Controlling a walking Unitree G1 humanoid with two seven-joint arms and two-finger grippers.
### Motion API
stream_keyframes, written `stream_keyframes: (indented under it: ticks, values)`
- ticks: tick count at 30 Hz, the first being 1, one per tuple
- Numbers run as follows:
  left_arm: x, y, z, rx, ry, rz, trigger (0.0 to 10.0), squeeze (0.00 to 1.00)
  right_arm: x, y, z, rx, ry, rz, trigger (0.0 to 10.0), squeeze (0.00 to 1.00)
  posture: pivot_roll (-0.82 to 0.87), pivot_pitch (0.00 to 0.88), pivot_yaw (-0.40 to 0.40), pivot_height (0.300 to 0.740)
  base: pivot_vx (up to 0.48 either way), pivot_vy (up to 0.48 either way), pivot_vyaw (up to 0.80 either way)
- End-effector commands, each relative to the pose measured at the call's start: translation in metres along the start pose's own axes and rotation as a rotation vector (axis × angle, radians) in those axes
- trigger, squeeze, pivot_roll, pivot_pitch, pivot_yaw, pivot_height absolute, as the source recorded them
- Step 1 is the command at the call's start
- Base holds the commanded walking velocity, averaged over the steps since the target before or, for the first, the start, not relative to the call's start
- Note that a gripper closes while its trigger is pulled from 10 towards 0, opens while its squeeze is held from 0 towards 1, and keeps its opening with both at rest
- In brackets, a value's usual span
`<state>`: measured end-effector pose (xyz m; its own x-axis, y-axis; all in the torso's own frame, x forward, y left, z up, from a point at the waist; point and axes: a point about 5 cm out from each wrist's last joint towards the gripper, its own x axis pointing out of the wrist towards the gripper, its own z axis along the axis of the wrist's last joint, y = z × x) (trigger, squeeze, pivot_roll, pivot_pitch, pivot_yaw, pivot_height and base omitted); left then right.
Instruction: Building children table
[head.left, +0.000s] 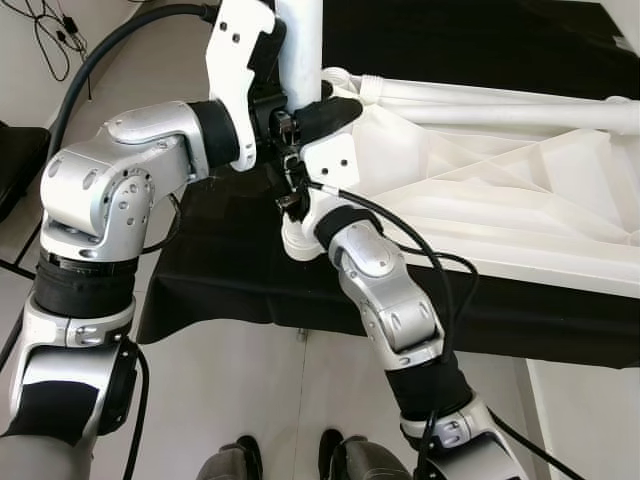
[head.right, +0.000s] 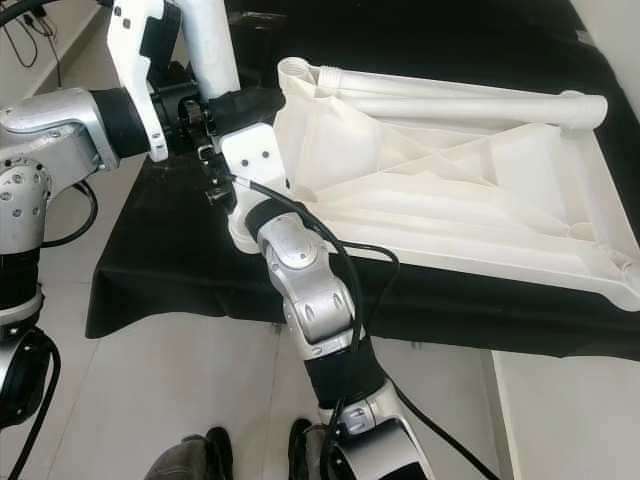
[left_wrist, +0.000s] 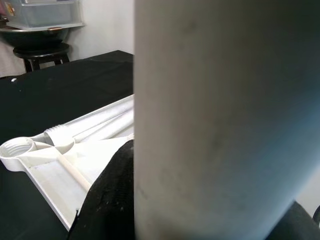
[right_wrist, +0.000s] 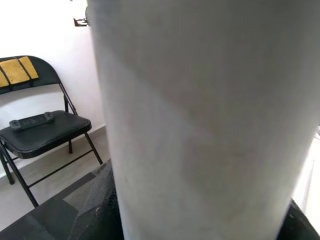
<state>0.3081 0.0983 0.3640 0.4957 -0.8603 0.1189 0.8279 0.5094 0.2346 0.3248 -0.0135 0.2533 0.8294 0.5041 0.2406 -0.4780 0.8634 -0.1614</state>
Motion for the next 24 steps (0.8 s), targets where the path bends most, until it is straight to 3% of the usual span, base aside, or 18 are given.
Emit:
stream_keyframes:
  ticks: [1,2,3,4,7,9,10,11,13,21,22,24]
  values:
    - [0.008,-0.011,-0.006,-0.015,0.041,-0.096,0.0,0.0,0.002,0.038,-0.021,0.115,0.098,0.143,10.0,0.0,-0.18,0.251,-0.042,0.74,0.0,0.0,0.0]
    - [0.008,-0.011,-0.007,-0.015,0.041,-0.096,0.0,0.0,0.002,0.038,-0.02,0.118,0.088,0.159,10.0,0.61,-0.18,0.249,-0.04,0.74,0.0,0.0,0.0]
    - [0.008,-0.011,-0.006,-0.015,0.041,-0.097,0.0,0.0,0.004,0.036,-0.015,0.134,0.061,0.192,10.0,0.61,-0.18,0.251,-0.04,0.74,0.0,0.0,0.0]
    - [0.008,-0.012,-0.007,-0.015,0.04,-0.098,0.0,0.0,0.008,0.03,-0.005,0.144,0.002,0.278,10.0,1.0,-0.18,0.251,-0.04,0.74,0.0,0.0,0.0]
    - [0.008,-0.012,-0.007,-0.015,0.039,-0.1,0.0,0.0,0.012,0.02,0.013,0.159,-0.088,0.474,10.0,1.0,-0.18,0.252,-0.043,0.74,0.0,0.0,0.0]
    - [0.008,-0.012,-0.006,-0.017,0.034,-0.101,0.0,0.0,0.011,0.004,0.013,0.034,-0.07,0.662,10.0,1.0,-0.18,0.254,-0.045,0.74,0.0,0.0,0.0]
    - [0.008,-0.012,-0.006,-0.017,0.034,-0.101,0.0,0.0,0.011,0.004,0.013,0.034,-0.07,0.662,10.0,1.0,-0.18,0.254,-0.045,0.74,0.0,0.0,0.0]
    - [0.008,-0.013,-0.006,-0.017,0.033,-0.1,0.0,0.0,0.012,-0.006,0.013,-0.037,-0.053,0.709,10.0,0.0,-0.18,0.254,-0.045,0.74,0.0,0.0,0.0]
    - [0.007,-0.013,-0.006,-0.017,0.033,-0.101,0.0,0.0,0.013,-0.016,0.015,-0.104,-0.04,0.754,10.0,0.0,-0.17,0.257,-0.043,0.74,0.0,0.0,0.0]
    - [0.007,-0.014,-0.005,-0.018,0.038,-0.105,0.0,0.0,0.02,-0.024,0.02,-0.134,-0.038,0.849,10.0,0.0,-0.16,0.268,-0.043,0.74,0.0,0.0,0.0]
    - [0.007,-0.014,-0.005,-0.018,0.039,-0.107,0.0,0.0,0.021,-0.024,0.02,-0.136,-0.036,0.883,0.0,0.0,-0.16,0.269,-0.041,0.74,0.0,0.0,0.0]
    - [0.007,-0.014,-0.005,-0.017,0.04,-0.11,0.0,0.0,0.022,-0.023,0.019,-0.133,-0.032,0.916,0.0,0.0,-0.16,0.271,-0.043,0.74,0.0,0.0,0.0]
